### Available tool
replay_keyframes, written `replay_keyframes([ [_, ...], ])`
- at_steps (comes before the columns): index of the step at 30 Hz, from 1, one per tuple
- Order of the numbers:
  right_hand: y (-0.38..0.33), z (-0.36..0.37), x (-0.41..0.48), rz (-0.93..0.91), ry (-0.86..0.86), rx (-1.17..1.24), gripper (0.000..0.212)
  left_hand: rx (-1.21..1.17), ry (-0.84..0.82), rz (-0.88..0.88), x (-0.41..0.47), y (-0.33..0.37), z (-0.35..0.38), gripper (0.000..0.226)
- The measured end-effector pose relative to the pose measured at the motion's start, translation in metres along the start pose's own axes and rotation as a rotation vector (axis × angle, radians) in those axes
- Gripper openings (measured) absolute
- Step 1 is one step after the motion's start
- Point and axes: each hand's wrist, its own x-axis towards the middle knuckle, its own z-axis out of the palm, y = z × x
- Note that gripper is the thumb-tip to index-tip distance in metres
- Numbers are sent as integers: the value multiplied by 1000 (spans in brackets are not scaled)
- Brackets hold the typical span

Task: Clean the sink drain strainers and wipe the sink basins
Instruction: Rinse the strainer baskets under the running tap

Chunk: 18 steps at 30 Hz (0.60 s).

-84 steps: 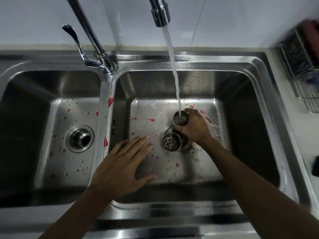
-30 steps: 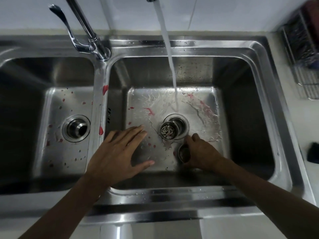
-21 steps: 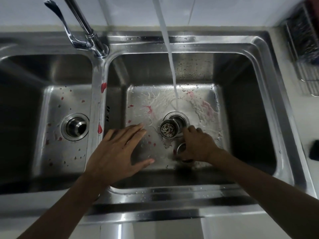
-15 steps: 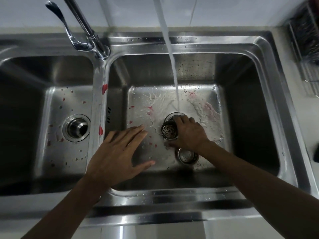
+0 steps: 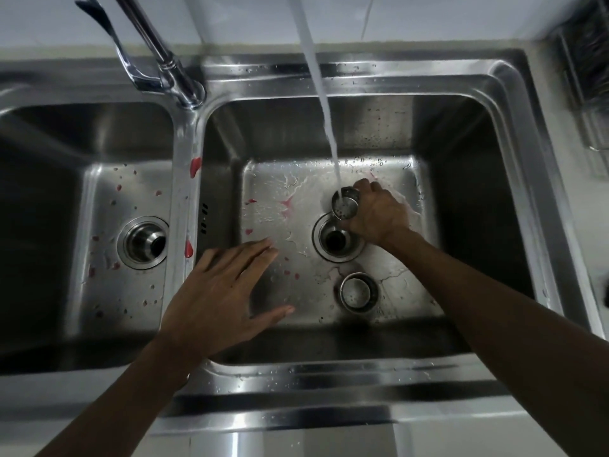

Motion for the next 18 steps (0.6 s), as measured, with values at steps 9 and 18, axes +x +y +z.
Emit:
replay_keyframes([
  [9,9,10,-7,-45,-2,18,85,1,-4,-11,0,-1,1,92],
  [18,5,20,-6,-30,-1,135,83,-2,-13,-12,1,-1,1,92],
])
